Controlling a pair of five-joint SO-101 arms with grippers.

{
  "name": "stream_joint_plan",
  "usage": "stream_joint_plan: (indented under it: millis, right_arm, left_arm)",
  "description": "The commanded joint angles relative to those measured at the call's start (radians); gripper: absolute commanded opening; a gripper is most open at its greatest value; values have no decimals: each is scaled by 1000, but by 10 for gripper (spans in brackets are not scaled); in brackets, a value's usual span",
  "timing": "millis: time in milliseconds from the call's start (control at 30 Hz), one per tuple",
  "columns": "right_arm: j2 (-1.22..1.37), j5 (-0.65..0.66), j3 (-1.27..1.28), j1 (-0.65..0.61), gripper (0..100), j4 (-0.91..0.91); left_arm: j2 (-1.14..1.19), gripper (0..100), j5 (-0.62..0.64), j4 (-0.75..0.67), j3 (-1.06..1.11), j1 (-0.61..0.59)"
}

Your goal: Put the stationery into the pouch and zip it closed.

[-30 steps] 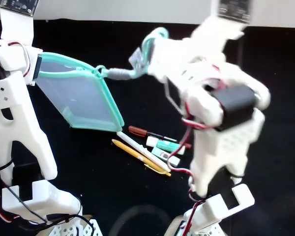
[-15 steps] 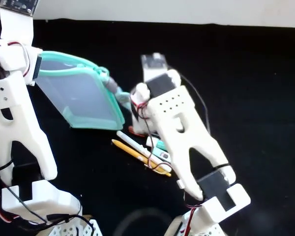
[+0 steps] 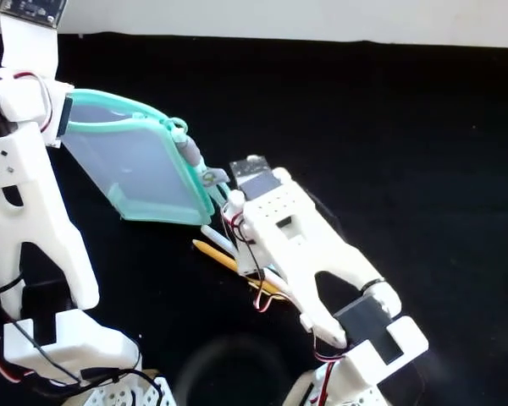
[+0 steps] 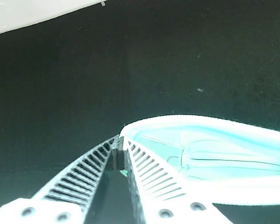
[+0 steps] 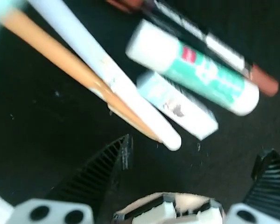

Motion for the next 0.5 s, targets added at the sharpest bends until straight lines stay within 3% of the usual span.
stream_joint_plan:
  millis: [0, 467]
  right_arm:
    - [-41, 207, 4, -2, 396, -8]
    - [-38, 540, 8, 137, 392, -77]
  left_arm:
    - [-1, 6, 6, -3, -2, 10]
    - [-4, 6, 9, -2, 13, 15]
